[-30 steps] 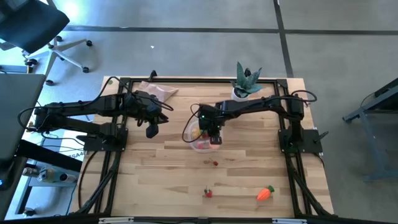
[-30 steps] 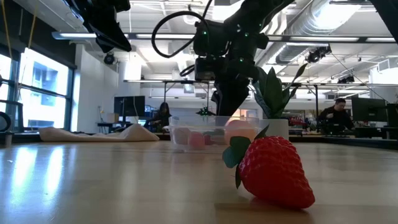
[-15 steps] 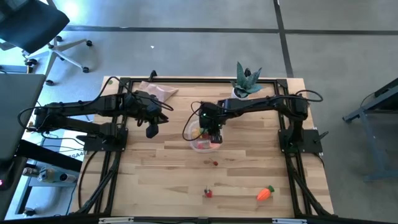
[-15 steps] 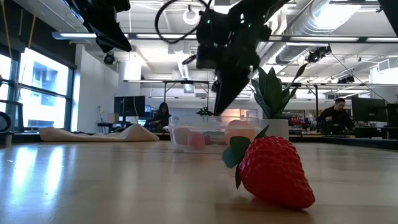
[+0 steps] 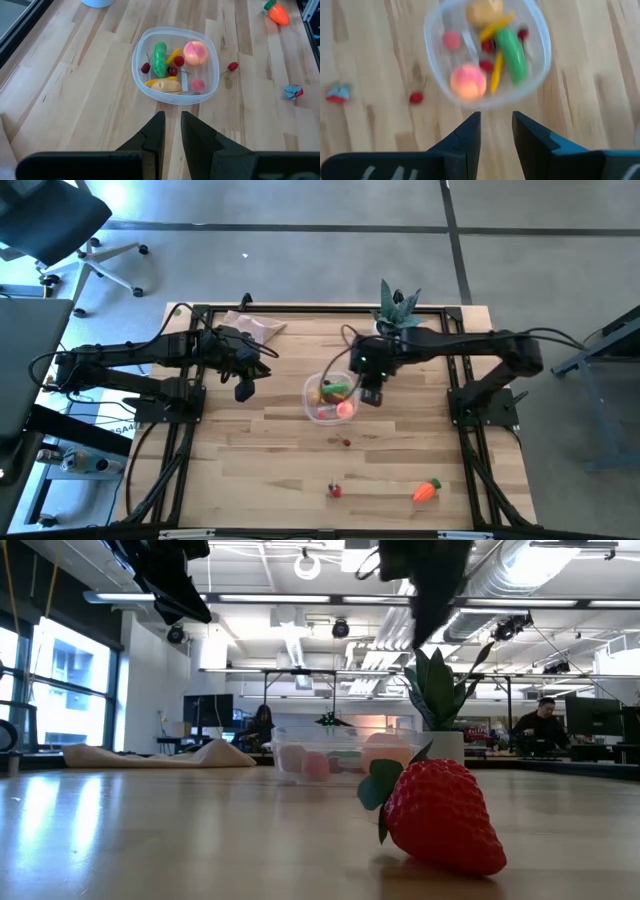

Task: Pick and placing Produce into tupperware
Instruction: Put the red cherry into the transparent bin

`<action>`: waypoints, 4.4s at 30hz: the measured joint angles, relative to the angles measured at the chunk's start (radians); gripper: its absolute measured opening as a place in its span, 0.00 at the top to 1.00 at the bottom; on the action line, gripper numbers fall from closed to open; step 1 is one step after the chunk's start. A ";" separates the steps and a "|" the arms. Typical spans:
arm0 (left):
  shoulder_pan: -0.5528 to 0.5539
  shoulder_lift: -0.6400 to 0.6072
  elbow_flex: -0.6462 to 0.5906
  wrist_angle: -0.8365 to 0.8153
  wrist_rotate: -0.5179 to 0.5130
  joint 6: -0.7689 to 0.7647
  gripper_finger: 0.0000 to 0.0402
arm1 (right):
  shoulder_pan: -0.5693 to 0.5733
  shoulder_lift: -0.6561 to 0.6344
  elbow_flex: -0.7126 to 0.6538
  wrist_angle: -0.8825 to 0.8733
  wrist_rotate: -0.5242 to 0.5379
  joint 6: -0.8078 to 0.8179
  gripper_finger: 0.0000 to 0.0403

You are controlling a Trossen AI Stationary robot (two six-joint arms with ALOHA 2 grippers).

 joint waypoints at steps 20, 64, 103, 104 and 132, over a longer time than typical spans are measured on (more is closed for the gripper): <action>0.000 0.000 0.000 0.000 0.000 0.000 0.87 | 0.485 -0.183 -0.636 0.730 0.253 0.641 0.74; 0.000 0.000 0.000 0.000 0.000 0.000 0.87 | 0.505 0.226 -0.529 0.981 0.360 0.645 0.64; 0.000 0.000 0.000 0.000 0.000 0.000 0.87 | 0.410 0.224 -0.529 0.923 0.233 0.284 0.69; 0.000 0.000 0.000 0.000 0.000 0.000 0.87 | 0.410 0.224 -0.529 0.922 0.233 0.278 0.69; 0.000 0.000 0.000 0.000 0.000 0.000 0.87 | 0.410 0.224 -0.530 0.938 0.232 0.276 0.79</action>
